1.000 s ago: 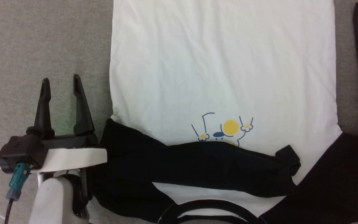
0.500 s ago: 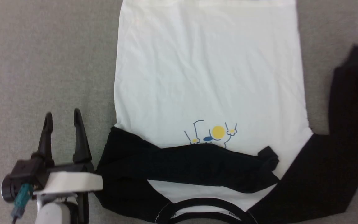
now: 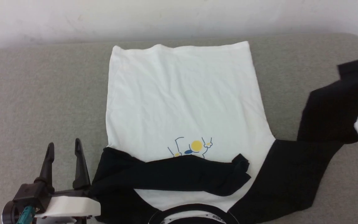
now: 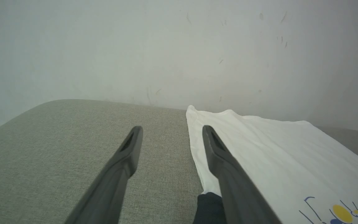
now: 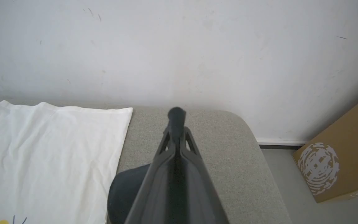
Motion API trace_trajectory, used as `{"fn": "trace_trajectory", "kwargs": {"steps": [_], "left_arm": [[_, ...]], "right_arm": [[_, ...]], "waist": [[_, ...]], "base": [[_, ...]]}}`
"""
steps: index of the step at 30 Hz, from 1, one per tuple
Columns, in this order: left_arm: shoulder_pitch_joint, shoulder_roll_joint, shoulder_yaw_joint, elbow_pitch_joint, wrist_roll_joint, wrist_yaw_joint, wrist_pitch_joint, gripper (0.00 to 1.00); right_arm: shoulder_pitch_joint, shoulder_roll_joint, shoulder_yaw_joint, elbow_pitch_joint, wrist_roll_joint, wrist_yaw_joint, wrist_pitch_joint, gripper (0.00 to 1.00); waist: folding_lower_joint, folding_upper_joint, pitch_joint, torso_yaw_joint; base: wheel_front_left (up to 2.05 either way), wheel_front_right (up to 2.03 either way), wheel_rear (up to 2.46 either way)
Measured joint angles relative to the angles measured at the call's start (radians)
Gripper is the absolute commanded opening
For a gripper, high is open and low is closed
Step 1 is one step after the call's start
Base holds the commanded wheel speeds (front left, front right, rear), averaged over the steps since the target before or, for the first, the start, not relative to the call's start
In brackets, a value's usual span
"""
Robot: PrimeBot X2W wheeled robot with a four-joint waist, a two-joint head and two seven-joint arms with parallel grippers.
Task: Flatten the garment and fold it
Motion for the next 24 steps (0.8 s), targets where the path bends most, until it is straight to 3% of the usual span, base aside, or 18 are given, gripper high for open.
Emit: {"fn": "trace_trajectory", "kwargs": {"steps": [6,11,17,24], "left_arm": [[-0.001,0.0,-0.005,-0.002,0.0,-0.002,0.0,1.0],[-0.002,0.0,-0.012,0.002,0.0,-0.008,0.0,1.0],[-0.01,0.001,-0.017,0.018,0.0,-0.01,0.0,1.0],[-0.051,0.001,-0.028,0.03,0.0,-0.019,0.0,1.0]], "right_arm": [[0.047,0.026,0.165,-0.248,0.016,0.0,0.123,0.0],[0.035,0.034,0.374,-0.319,0.036,0.0,0.16,0.0],[-0.045,0.055,0.625,-0.256,0.073,0.0,0.146,0.0],[-0.102,0.114,0.816,-0.03,0.119,0.0,0.049,0.0]], "waist": [[0.0001,0.0,-0.036,-0.027],[0.0004,0.0,-0.034,-0.019],[0.0004,0.0,-0.019,-0.001],[0.0004,0.0,0.006,0.027]], "base": [[0.0,0.0,0.0],[0.0,0.0,0.0],[0.0,0.0,0.0],[0.0,0.0,0.0]]}}
